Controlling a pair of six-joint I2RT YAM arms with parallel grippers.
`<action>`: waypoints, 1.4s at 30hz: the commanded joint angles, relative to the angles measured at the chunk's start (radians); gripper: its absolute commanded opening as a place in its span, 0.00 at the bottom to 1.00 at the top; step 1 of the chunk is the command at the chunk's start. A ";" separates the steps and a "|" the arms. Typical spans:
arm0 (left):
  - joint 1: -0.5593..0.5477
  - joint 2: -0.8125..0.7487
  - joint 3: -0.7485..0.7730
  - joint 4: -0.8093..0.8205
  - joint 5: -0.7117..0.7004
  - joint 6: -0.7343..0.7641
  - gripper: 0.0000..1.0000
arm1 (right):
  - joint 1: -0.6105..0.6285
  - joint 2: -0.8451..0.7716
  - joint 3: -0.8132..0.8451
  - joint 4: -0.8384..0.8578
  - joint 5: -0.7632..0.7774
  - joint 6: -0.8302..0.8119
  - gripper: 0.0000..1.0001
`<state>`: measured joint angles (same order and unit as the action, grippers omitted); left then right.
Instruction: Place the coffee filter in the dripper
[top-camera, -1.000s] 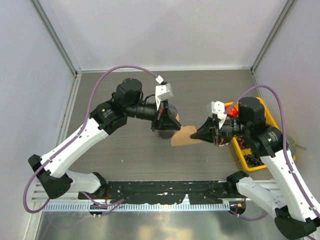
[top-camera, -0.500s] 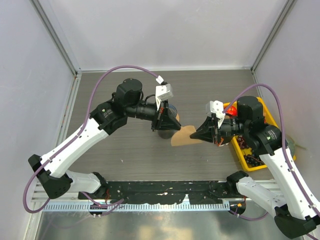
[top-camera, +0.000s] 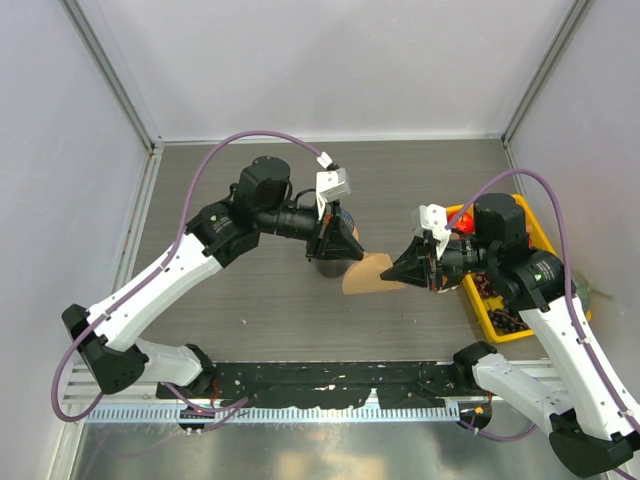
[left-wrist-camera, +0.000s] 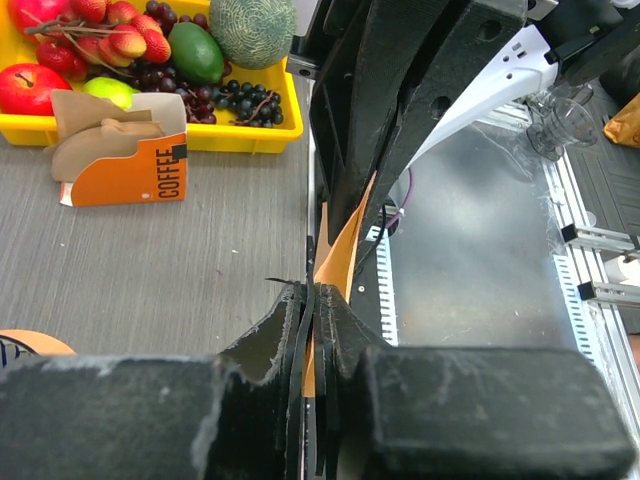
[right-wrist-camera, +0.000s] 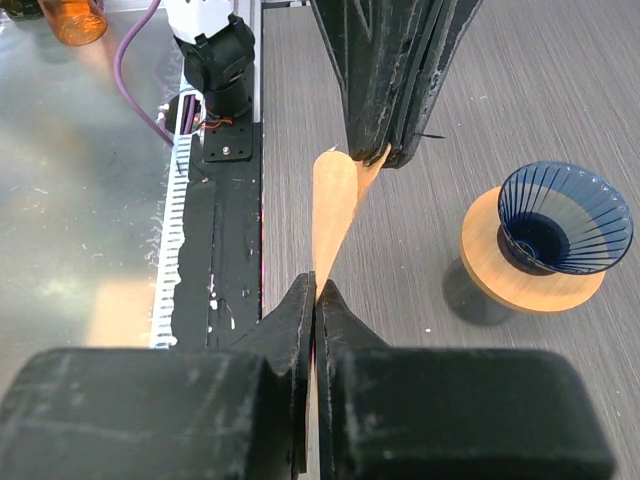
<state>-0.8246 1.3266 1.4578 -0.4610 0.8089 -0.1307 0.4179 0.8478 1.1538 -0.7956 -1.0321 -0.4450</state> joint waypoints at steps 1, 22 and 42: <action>-0.008 -0.009 0.015 0.035 0.030 0.005 0.12 | 0.007 -0.006 0.040 0.027 -0.013 0.005 0.05; -0.041 0.005 -0.007 0.004 0.000 0.043 0.32 | 0.013 0.022 0.052 0.050 -0.046 0.019 0.05; 0.021 -0.063 -0.008 0.042 0.105 -0.037 0.00 | 0.015 0.023 -0.003 -0.013 0.030 -0.049 0.41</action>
<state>-0.8089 1.3109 1.4506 -0.4671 0.8589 -0.1364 0.4282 0.8665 1.1545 -0.8108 -1.0138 -0.4725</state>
